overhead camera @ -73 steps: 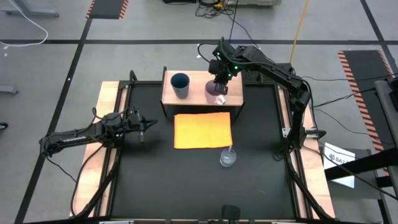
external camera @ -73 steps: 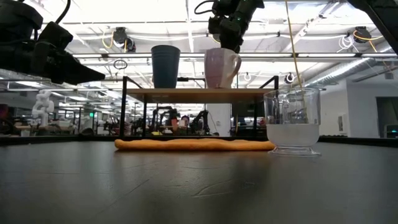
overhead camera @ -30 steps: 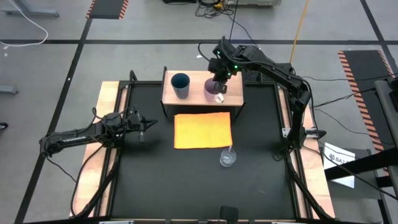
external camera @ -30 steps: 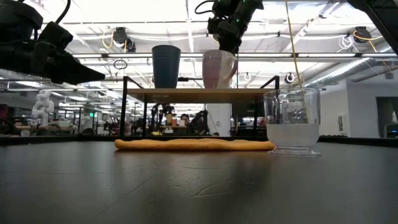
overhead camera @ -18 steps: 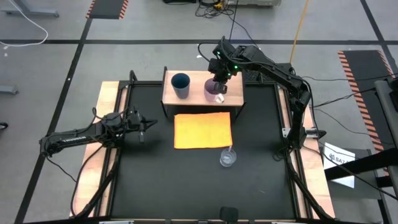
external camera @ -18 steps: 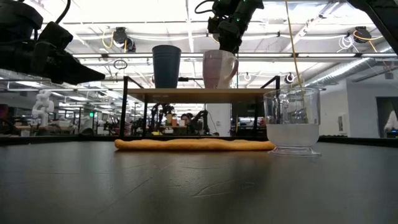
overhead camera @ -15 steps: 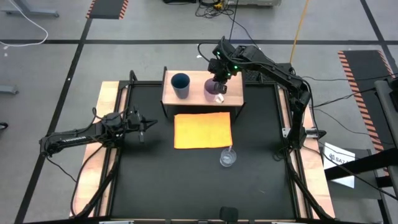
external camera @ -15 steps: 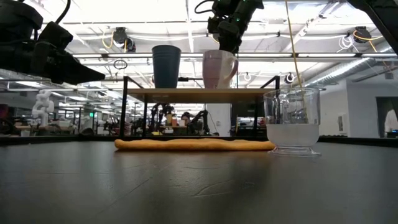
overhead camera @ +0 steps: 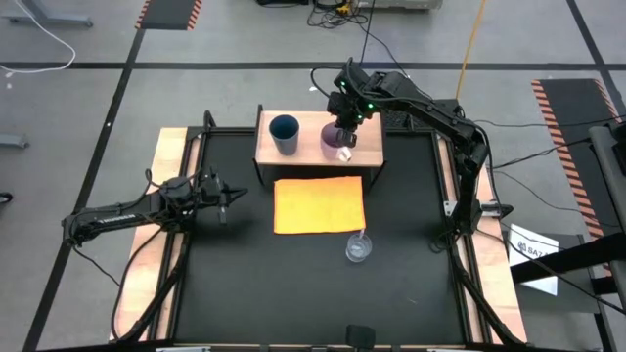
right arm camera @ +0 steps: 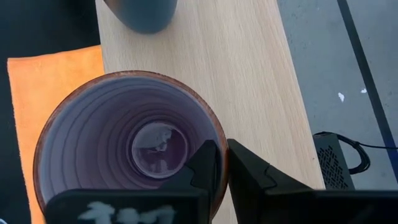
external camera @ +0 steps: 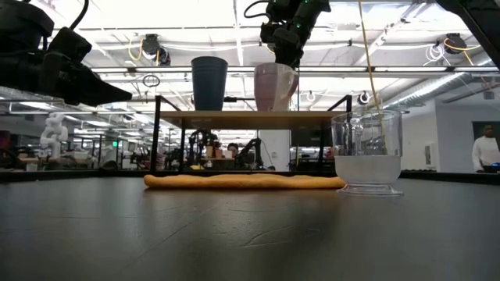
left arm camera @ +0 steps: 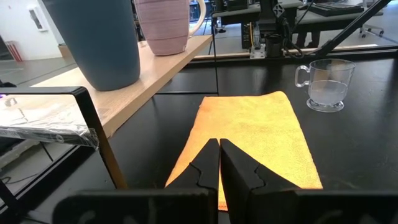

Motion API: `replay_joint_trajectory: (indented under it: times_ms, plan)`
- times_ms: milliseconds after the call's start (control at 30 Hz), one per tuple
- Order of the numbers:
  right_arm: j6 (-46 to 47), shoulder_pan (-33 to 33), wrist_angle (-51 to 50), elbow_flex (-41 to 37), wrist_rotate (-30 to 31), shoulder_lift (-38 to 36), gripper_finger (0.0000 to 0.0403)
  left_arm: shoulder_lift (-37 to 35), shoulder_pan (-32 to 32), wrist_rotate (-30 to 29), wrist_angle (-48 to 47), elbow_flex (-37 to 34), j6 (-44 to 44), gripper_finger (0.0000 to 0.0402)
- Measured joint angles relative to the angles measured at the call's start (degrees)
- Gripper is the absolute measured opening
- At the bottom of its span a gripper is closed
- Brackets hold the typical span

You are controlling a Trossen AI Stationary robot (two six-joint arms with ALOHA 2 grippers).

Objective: Stack small to large cups/mugs on shelf
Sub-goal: Put the purple mug on the shelf, then put the transparent mug on the shelf

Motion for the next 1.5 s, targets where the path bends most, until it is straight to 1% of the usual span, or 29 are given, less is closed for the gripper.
replay_joint_trajectory:
  times_ms: [667, 767, 1067, 1200, 1500]
  plan:
    - [0.9, 0.0, 2.4, 0.0, -0.6, 0.0, 0.0028, 0.4, 0.0, 0.0, 0.0, 0.0, -0.2, 0.0017]
    - [1.1, 0.0, 2.5, 0.0, -0.6, 0.0, 0.0035, 1.7, 0.0, 0.0, 0.0, 0.0, -0.2, 0.0017]
    - [1.6, 0.0, 3.7, -0.1, -0.8, 0.1, 0.0076, 4.6, 0.0, 0.6, 0.4, -0.1, -0.5, 0.0017]
    - [1.8, 0.0, 3.7, -0.1, -0.8, 0.1, 0.0079, 4.6, 0.0, 1.9, 1.2, -0.2, -0.3, 0.0017]
    - [1.9, 0.1, 3.8, 1.5, -0.8, 0.1, 0.0080, 4.6, 0.0, 1.9, 2.4, -0.2, -0.3, 0.0017]
